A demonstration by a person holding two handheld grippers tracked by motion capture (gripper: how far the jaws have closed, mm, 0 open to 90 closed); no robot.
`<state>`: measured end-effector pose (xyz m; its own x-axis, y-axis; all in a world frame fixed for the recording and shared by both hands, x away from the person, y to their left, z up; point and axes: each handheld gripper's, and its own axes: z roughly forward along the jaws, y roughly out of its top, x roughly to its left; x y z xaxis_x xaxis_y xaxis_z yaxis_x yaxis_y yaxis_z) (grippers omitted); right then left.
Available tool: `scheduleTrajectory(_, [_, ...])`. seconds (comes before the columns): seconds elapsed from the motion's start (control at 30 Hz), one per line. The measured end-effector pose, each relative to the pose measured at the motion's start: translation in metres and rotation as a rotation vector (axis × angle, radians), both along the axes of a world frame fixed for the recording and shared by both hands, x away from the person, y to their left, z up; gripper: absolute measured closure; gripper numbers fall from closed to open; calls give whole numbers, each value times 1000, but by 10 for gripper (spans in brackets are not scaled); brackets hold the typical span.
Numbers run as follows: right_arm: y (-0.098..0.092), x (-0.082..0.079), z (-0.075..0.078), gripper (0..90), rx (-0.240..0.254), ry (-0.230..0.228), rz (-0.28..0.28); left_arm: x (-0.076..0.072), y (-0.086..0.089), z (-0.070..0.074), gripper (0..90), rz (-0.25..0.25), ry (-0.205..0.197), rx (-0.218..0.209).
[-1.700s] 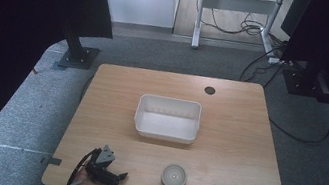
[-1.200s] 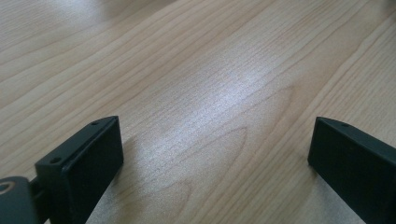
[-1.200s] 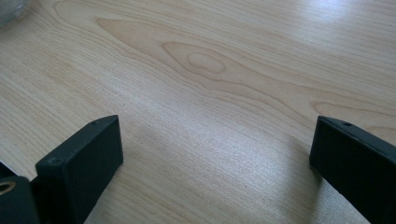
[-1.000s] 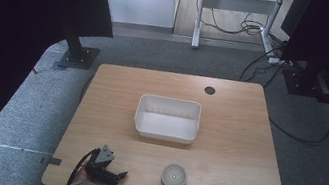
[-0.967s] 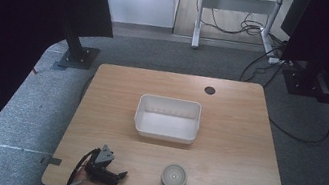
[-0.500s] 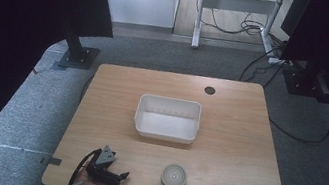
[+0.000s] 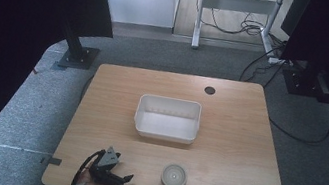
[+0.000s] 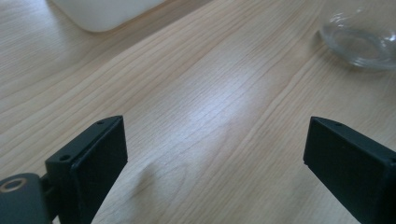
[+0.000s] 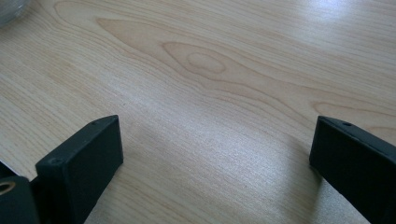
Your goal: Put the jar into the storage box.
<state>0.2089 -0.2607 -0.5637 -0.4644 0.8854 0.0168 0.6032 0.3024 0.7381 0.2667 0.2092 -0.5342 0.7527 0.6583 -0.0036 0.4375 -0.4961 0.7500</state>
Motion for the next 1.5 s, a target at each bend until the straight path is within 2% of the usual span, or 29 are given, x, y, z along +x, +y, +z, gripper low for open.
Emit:
scheduleTrajectory(0.87, [0, 0, 0, 22, 0, 0, 1, -5, -33, 11, 31, -76, -11, -26])
scheduleTrajectory(1.5, [0, 0, 0, 22, 1, 0, 2, -3, -70, 17, 24, -181, -16, -34])
